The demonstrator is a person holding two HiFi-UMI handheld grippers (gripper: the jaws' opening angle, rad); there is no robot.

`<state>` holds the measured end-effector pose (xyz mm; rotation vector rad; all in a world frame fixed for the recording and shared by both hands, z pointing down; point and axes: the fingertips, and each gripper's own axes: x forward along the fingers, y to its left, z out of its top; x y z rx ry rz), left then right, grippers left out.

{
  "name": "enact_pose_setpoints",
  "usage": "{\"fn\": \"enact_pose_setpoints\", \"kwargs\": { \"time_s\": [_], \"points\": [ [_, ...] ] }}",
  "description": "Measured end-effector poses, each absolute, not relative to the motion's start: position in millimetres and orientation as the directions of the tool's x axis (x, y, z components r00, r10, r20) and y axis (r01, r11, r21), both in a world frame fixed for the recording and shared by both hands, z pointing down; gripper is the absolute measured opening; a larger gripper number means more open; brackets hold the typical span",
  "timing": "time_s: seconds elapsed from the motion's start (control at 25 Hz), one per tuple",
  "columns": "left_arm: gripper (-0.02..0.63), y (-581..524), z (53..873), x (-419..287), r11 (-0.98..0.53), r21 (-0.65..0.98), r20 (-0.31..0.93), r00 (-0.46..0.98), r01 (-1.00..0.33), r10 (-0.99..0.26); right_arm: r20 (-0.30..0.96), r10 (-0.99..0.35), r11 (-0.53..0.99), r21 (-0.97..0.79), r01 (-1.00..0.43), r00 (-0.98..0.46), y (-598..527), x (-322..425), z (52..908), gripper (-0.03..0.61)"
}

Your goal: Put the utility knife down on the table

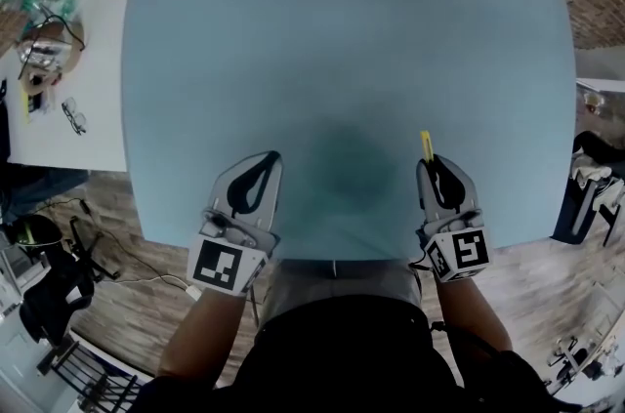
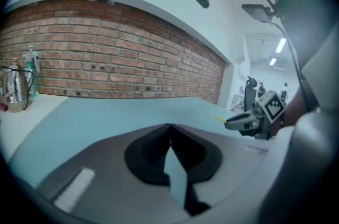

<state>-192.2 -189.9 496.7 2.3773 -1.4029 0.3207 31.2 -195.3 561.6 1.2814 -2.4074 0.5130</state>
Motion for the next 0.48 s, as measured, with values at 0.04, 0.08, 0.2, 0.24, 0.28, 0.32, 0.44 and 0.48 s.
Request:
{"fn": "enact_pose_setpoints", "kwargs": {
  "time_s": [0.04, 0.08, 0.2, 0.24, 0.28, 0.32, 0.44, 0.48],
  "points": [
    [-0.015, -190, 498, -192, -0.440, 0.191, 0.375, 0.479, -0.877, -0.793, 0.478, -0.708, 0.520, -0.146, -0.842, -0.520, -196, 32, 565, 0.077],
    [-0.015, -190, 498, -191, -0.439, 0.191, 0.379, 0.478, -0.878, -0.792, 0.480, -0.706, 0.521, -0.145, -0.841, -0.520, -196, 32, 568, 0.077],
    [-0.015, -192, 496, -190, -0.439, 0.188, 0.381, 0.478, -0.878, -0.791, 0.486, -0.698, 0.535, -0.133, -0.834, -0.525, -198, 29, 575, 0.077],
    [-0.015, -192, 495, -190, -0.438, 0.189, 0.382, 0.477, -0.879, -0.791, 0.489, -0.697, 0.534, -0.135, -0.835, -0.525, -199, 27, 578, 0.077],
    [-0.015, -192, 495, -191, -0.435, 0.190, 0.383, 0.475, -0.880, -0.792, 0.492, -0.697, 0.528, -0.141, -0.837, -0.522, -200, 27, 581, 0.077],
    [-0.015, -191, 495, -192, -0.432, 0.193, 0.382, 0.473, -0.881, -0.794, 0.495, -0.697, 0.520, -0.148, -0.841, -0.518, -200, 27, 583, 0.077],
    [-0.015, -190, 498, -195, -0.435, 0.179, 0.384, 0.470, -0.882, -0.795, 0.503, -0.694, 0.516, -0.150, -0.843, -0.514, -200, 26, 587, 0.077],
    [-0.015, -191, 498, -193, -0.430, 0.186, 0.385, 0.468, -0.884, -0.795, 0.507, -0.691, 0.520, -0.146, -0.841, -0.515, -201, 26, 588, 0.077]
  ]
}}
